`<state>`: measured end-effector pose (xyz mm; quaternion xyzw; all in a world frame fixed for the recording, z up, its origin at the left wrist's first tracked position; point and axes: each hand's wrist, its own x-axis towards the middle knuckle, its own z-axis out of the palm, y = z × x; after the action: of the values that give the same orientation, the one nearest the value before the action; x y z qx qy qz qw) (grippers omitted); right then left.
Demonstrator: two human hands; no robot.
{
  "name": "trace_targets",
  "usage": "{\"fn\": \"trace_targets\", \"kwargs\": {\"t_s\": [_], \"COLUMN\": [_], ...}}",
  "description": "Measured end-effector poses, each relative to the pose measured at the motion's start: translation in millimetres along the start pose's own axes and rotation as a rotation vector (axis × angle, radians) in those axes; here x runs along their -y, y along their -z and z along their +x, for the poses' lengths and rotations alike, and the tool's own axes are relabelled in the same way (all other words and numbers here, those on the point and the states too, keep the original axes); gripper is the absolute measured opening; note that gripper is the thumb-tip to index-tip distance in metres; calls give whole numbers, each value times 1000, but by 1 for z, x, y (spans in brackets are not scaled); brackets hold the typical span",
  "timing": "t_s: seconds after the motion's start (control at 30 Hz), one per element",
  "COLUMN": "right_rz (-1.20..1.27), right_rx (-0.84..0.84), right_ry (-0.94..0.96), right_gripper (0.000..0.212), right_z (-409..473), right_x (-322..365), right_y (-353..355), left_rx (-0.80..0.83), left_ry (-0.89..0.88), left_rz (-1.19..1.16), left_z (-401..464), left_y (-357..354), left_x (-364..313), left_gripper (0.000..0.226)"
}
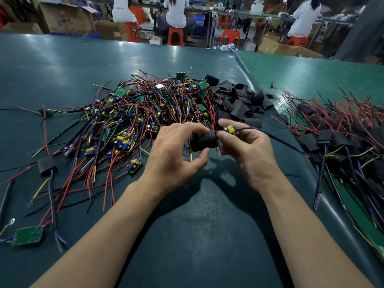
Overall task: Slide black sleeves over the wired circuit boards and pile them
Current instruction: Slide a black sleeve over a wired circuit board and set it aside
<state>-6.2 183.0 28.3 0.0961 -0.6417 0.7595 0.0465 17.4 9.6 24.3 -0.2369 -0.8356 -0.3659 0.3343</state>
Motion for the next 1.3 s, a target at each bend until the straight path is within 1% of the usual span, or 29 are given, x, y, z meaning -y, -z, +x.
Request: {"fn": "trace_targets", "kwargs": {"t_s": [0.07,0.2,0.37,0.43,0.5,0.57,0.63,0.8,1.0,1.03,1.13,1.23,1.3], "right_rz": [-2,33,-23,7,84,184,227,133,224,240,186,95,63], "right_rx": [22,50,60,111,162,190,195,105,2,-18,-41,-72,-103], "right_ry": [14,41,43,5,-76,-177,-217,-148,-143,-141,-105,-97,-114], "right_gripper": [30,26,24,25,30,37,38,24,9,9,30,32,34], "right_z": [0,-2,-2,-3,-4,-4,-4,-4,-2,-2,-2,-3,-3], "right_x": [-1,1,0,1,2,5,7,6,5,4,3,3,3], "right_y": [-1,0,-1,-3,-4,-4,-3,-3,-6,-7,-8,-8,-8], "left_rx": [11,55,38,43,38,14,0,-18,-22,-27,-54,-84,-70], "left_ry": [-1,42,75,82,84,90,83,24,0,-6,-31,-59,-96], "left_rz": [-4,-37,-86,-104,-108,-116,-119,-84,-27,-17,9,34,71], "left_z": [-1,-1,0,0,0,0,0,0,-1,-1,-1,0,0], "left_y": [-1,1,0,0,-1,0,0,-1,-3,-4,-4,-3,-3], "left_x": [-1,-2,-2,0,1,3,4,3,0,0,1,3,4], "left_gripper": [32,34,34,34,33,33,33,32,30,30,31,29,29]}}
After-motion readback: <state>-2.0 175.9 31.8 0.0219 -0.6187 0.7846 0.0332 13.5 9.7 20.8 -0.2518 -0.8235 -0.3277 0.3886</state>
